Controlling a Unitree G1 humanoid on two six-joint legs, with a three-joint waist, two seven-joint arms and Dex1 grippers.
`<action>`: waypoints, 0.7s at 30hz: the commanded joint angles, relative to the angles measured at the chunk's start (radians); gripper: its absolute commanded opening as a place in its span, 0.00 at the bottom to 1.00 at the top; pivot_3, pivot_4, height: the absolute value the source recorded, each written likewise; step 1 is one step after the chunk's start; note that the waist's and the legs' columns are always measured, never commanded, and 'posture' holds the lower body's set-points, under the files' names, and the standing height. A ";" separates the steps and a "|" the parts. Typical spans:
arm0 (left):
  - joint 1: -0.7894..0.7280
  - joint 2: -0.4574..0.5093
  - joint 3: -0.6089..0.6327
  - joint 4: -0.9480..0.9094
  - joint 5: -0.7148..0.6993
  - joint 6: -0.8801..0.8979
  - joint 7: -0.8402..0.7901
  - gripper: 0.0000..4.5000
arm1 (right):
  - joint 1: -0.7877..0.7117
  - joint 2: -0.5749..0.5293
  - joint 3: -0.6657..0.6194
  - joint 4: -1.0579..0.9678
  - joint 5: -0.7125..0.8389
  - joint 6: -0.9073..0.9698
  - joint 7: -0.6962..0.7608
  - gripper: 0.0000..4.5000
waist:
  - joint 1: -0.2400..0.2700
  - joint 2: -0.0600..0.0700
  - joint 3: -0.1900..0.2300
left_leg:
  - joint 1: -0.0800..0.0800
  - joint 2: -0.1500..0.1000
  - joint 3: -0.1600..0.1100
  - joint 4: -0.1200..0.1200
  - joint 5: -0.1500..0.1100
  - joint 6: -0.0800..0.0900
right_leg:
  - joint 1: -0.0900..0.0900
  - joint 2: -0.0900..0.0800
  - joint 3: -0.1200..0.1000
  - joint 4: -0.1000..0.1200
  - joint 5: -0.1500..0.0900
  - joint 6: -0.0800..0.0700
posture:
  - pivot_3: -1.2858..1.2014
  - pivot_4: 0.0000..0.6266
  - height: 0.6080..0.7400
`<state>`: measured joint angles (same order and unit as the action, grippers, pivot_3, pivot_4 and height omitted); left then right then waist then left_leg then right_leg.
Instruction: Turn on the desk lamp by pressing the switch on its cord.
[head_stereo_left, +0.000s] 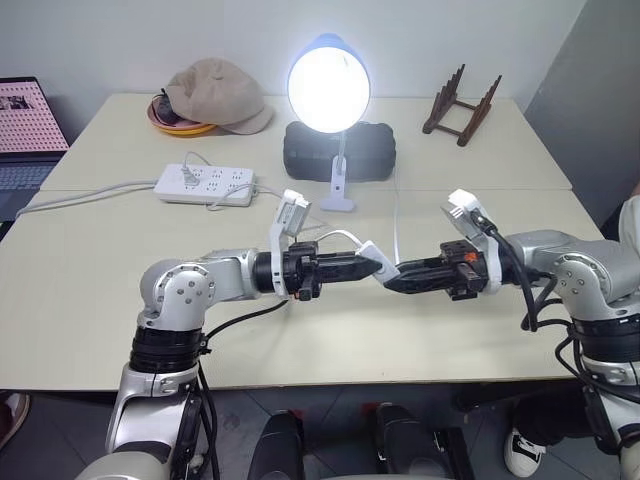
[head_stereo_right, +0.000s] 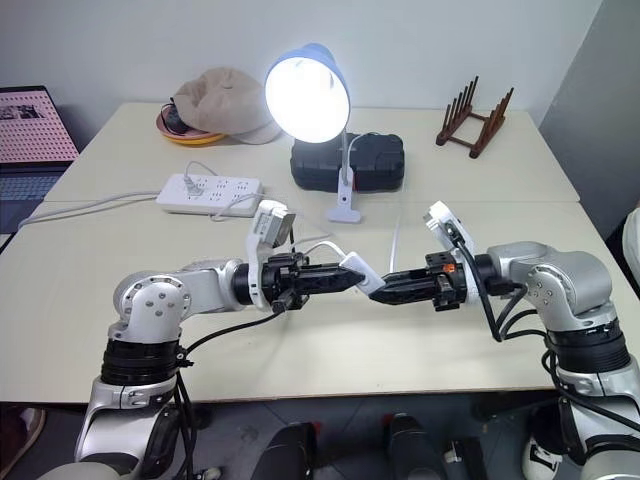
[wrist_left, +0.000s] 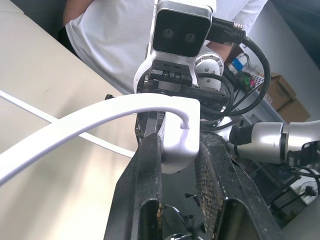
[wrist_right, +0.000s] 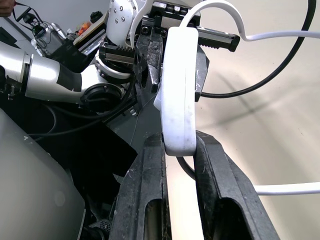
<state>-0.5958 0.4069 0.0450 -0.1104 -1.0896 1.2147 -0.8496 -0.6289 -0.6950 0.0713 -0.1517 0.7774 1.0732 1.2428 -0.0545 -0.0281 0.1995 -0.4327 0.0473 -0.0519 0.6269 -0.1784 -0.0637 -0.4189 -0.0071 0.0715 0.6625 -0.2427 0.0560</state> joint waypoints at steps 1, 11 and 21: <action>-0.023 -0.022 0.075 -0.013 -0.118 0.041 0.032 0.13 | 0.017 -0.041 0.006 0.003 -0.029 -0.020 -0.013 0.09 | 0.000 0.000 0.000 | 0.000 0.000 0.000 0.000 0.000 0.000 | 0.000 0.000 0.000 0.000 0.000 0.000 | 0.52 0.24 1.00; 0.017 -0.043 0.108 -0.026 -0.235 0.114 0.157 0.30 | 0.020 -0.051 0.016 0.005 -0.025 -0.033 -0.011 0.09 | 0.001 0.000 0.000 | 0.000 0.000 0.000 0.000 0.000 0.000 | 0.000 0.000 0.000 0.000 0.000 0.001 | 0.52 0.24 1.00; 0.071 0.026 0.145 -0.073 -0.253 0.094 0.204 0.73 | -0.031 -0.031 0.036 0.069 -0.052 -0.066 -0.011 0.09 | -0.003 0.000 0.000 | 0.000 0.000 0.000 0.000 0.000 0.000 | 0.000 0.000 0.000 0.000 0.000 -0.001 | 0.52 0.24 1.00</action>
<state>-0.5418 0.4034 0.1655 -0.1118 -1.3337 1.3218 -0.6223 -0.6276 -0.7293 0.1159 -0.1140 0.7520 1.0302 1.2531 -0.0574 -0.0282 0.1995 -0.4326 0.0473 -0.0516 0.6270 -0.1784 -0.0638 -0.4194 -0.0071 0.0720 0.6627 -0.2429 0.0554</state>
